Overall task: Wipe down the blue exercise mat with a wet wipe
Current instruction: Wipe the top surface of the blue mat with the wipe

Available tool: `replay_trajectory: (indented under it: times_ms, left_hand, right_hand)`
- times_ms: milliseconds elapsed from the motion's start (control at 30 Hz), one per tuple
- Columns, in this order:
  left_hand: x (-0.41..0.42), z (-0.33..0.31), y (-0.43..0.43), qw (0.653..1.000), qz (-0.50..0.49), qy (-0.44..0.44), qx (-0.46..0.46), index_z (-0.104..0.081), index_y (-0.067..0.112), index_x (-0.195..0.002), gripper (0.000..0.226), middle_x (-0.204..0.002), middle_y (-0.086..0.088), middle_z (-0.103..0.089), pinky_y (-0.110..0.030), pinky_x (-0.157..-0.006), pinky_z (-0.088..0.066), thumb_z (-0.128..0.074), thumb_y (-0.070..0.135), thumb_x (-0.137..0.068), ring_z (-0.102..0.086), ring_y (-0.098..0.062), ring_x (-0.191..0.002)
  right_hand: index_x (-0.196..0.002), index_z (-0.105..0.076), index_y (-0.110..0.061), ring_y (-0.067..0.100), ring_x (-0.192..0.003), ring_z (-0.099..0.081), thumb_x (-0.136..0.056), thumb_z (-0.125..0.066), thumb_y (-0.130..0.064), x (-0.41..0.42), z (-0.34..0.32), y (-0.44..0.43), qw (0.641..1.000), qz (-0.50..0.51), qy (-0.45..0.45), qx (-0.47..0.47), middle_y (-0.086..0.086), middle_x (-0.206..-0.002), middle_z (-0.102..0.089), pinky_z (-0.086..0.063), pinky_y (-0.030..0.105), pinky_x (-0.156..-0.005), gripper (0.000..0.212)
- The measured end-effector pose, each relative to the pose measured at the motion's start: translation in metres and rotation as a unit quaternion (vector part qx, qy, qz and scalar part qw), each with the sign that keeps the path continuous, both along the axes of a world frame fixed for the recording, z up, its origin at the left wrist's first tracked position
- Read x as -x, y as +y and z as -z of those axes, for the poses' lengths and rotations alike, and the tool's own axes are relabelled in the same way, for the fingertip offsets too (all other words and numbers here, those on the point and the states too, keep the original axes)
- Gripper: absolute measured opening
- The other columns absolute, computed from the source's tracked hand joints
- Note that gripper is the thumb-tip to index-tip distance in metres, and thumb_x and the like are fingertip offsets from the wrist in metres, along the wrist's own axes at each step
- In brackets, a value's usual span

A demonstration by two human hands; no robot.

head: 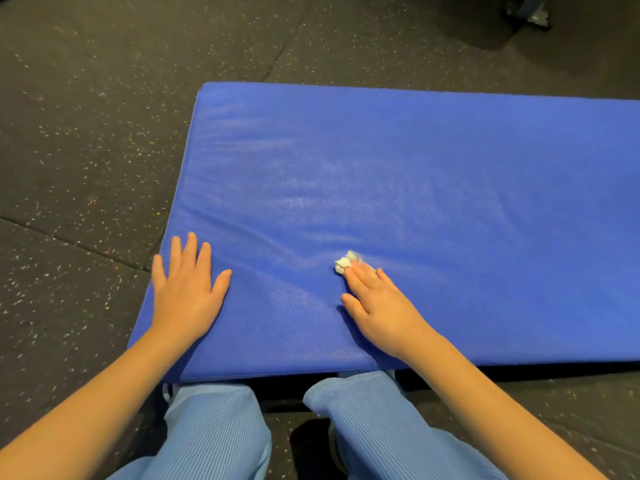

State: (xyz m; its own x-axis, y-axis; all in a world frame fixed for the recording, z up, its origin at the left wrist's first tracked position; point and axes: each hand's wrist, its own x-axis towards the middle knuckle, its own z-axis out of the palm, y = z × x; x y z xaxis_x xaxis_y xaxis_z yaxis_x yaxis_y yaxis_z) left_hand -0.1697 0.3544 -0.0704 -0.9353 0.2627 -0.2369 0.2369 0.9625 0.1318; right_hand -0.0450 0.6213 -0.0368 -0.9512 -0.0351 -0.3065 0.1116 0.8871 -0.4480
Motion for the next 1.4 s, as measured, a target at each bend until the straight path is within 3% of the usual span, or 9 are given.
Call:
replay_trajectory:
  times_ms: [167, 267, 400, 600, 700, 833, 1033, 1233, 1400]
  left_hand:
    - [0.003, 0.0, 0.001, 0.997, 0.049, -0.049, -0.032, -0.018, 0.015, -0.153, 0.057, -0.162, -0.002, -0.006, -0.041, -0.119, -0.004, -0.03, 0.038, -0.102, 0.001, -0.02, -0.149]
    - [0.0, -0.001, 0.0, 0.997, 0.049, -0.048, -0.044, -0.018, 0.016, -0.153, 0.058, -0.162, -0.001, -0.006, -0.04, -0.119, -0.003, -0.031, 0.039, -0.102, 0.0, -0.019, -0.149]
    - [-0.001, -0.003, 0.0, 0.996, 0.043, -0.051, -0.052, -0.019, 0.017, -0.153, 0.058, -0.161, 0.0, -0.006, -0.039, -0.119, -0.003, -0.031, 0.04, -0.102, 0.0, -0.018, -0.149]
    - [0.004, -0.008, 0.004, 0.996, 0.028, -0.045, -0.07, -0.034, 0.012, -0.148, 0.056, -0.158, -0.005, -0.023, -0.043, -0.118, -0.012, -0.046, 0.036, -0.098, -0.014, -0.023, -0.147]
    - [0.016, -0.008, 0.018, 0.996, 0.029, -0.046, -0.075, -0.031, 0.012, -0.148, 0.058, -0.159, -0.004, -0.019, -0.044, -0.118, -0.008, -0.045, 0.037, -0.099, -0.01, -0.023, -0.148]
    - [0.018, -0.002, 0.032, 0.997, 0.041, -0.055, -0.041, -0.016, 0.016, -0.153, 0.06, -0.162, 0.001, -0.002, -0.044, -0.118, 0.002, -0.031, 0.042, -0.101, 0.005, -0.018, -0.149]
    - [0.014, -0.004, 0.029, 0.997, 0.044, -0.048, -0.032, -0.015, 0.017, -0.154, 0.06, -0.162, 0.002, -0.002, -0.043, -0.118, 0.004, -0.031, 0.042, -0.101, 0.006, -0.017, -0.149]
    - [0.013, -0.004, 0.029, 0.997, 0.048, -0.045, -0.032, -0.016, 0.017, -0.153, 0.061, -0.162, 0.002, -0.004, -0.042, -0.118, 0.004, -0.021, 0.048, -0.101, 0.004, -0.017, -0.149]
    - [0.012, -0.001, 0.027, 0.997, 0.048, -0.044, -0.039, -0.022, 0.016, -0.152, 0.075, -0.161, 0.001, -0.009, -0.043, -0.118, 0.002, -0.014, 0.053, -0.087, 0.0, -0.018, -0.149]
  right_hand:
    - [-0.153, -0.019, -0.017, 0.01, -0.148, -0.004, -0.088, -0.008, -0.061, -0.024, -0.013, -0.014, 0.99, -0.142, 0.008, 0.008, -0.005, -0.161, -0.01, 0.02, 0.01, -0.105, 0.079]
    - [-0.153, -0.017, -0.02, 0.01, -0.148, -0.004, -0.086, -0.003, -0.062, 0.001, -0.003, 0.007, 0.996, -0.078, 0.007, -0.042, -0.006, -0.161, -0.008, 0.014, 0.018, -0.109, 0.081]
    - [-0.153, -0.012, -0.02, 0.008, -0.148, 0.004, -0.1, -0.028, -0.047, 0.036, 0.011, 0.0, 0.999, 0.029, -0.022, -0.026, -0.006, -0.161, -0.002, 0.005, 0.026, -0.116, 0.062]
    - [-0.154, -0.007, -0.021, 0.002, -0.145, 0.007, -0.085, -0.011, -0.062, 0.005, -0.006, -0.014, 0.989, -0.145, 0.005, 0.009, -0.012, -0.158, 0.006, 0.018, 0.015, -0.11, 0.081]
    - [-0.154, -0.008, -0.017, 0.011, -0.148, 0.003, -0.085, -0.006, -0.062, 0.037, 0.008, 0.008, 0.995, -0.085, 0.014, -0.052, -0.002, -0.162, 0.0, 0.016, 0.019, -0.11, 0.083]
    - [-0.153, -0.015, -0.016, 0.013, -0.148, 0.003, -0.1, -0.033, -0.045, 0.08, 0.026, 0.005, 0.999, 0.048, -0.004, -0.018, -0.001, -0.161, -0.005, 0.003, 0.031, -0.12, 0.062]
    - [-0.154, -0.011, -0.018, 0.009, -0.148, 0.003, -0.089, -0.014, -0.061, 0.06, 0.014, -0.005, 0.994, -0.114, 0.002, -0.004, -0.006, -0.161, -0.001, 0.006, 0.024, -0.117, 0.078]
    - [-0.153, -0.012, -0.019, 0.01, -0.148, 0.006, -0.102, -0.034, -0.043, 0.094, 0.024, 0.009, 0.999, 0.042, -0.01, -0.012, -0.004, -0.162, 0.002, 0.001, 0.031, -0.119, 0.061]
    - [-0.153, -0.015, -0.015, 0.01, -0.148, 0.004, -0.097, -0.027, -0.053, 0.074, 0.012, -0.01, 0.999, -0.035, 0.005, 0.008, -0.001, -0.161, -0.005, 0.005, 0.025, -0.119, 0.069]
